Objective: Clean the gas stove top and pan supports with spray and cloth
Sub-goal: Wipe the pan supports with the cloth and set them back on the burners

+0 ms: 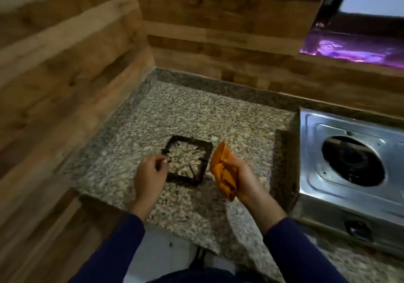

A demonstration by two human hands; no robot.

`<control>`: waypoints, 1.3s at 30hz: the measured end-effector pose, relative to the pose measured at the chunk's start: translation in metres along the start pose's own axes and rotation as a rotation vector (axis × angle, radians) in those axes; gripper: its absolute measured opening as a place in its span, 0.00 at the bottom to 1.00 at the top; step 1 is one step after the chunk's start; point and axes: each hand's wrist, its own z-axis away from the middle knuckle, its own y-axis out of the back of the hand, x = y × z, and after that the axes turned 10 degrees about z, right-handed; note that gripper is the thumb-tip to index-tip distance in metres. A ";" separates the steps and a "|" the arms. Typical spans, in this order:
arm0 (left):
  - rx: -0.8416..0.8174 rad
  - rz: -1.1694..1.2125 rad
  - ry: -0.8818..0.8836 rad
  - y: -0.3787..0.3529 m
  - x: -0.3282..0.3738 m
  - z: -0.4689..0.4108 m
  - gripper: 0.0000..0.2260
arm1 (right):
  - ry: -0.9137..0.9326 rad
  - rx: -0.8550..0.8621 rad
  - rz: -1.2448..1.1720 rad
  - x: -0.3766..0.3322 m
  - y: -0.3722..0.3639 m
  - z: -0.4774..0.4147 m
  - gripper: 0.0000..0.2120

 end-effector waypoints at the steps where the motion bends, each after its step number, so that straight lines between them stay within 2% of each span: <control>1: 0.002 -0.006 0.084 0.006 -0.013 -0.011 0.12 | 0.013 0.052 0.115 0.007 -0.013 -0.011 0.11; 3: -0.041 0.007 0.222 0.008 -0.029 -0.030 0.15 | 0.121 0.122 0.438 0.021 -0.026 -0.030 0.12; 6: -0.146 0.117 0.375 0.000 -0.044 -0.053 0.19 | 0.527 0.075 1.042 0.047 -0.039 -0.053 0.12; 7: -0.183 0.159 0.399 -0.004 -0.045 -0.059 0.20 | 0.605 0.049 1.190 0.058 -0.040 -0.062 0.13; 11: -0.270 0.165 0.382 -0.014 -0.040 -0.080 0.20 | 0.673 0.098 1.478 0.103 -0.023 -0.079 0.19; 16: -0.387 0.146 0.404 -0.017 -0.041 -0.100 0.29 | 0.622 0.077 1.419 0.097 -0.015 -0.073 0.20; 18: -0.381 0.201 0.362 -0.022 -0.036 -0.097 0.28 | 0.583 0.057 1.371 0.089 -0.007 -0.069 0.20; 22: -0.264 0.343 0.260 -0.036 -0.018 -0.078 0.22 | 0.527 0.073 1.313 0.079 0.010 -0.055 0.20; 25: -0.203 0.384 0.205 -0.041 -0.003 -0.065 0.22 | 0.448 0.227 1.244 0.078 0.028 -0.032 0.20; 27: -0.158 0.414 0.183 -0.039 0.009 -0.059 0.22 | 0.395 0.419 1.068 0.071 0.033 -0.010 0.16; 29: -0.111 0.473 0.170 -0.036 0.028 -0.052 0.21 | 0.486 0.561 0.869 0.056 0.025 0.004 0.14; 31: -0.070 0.534 0.178 -0.035 0.051 -0.044 0.21 | 0.656 0.563 0.811 0.036 0.002 0.010 0.16; 35: -0.013 0.721 0.212 -0.034 0.095 -0.027 0.21 | 0.880 0.514 1.109 0.028 -0.036 0.014 0.22; 37: 0.019 0.779 0.170 -0.030 0.107 -0.021 0.21 | 0.886 0.504 1.030 0.030 -0.029 0.018 0.22; 39: 0.073 0.832 0.140 -0.024 0.115 -0.013 0.22 | 0.754 0.497 0.769 0.027 -0.017 0.035 0.19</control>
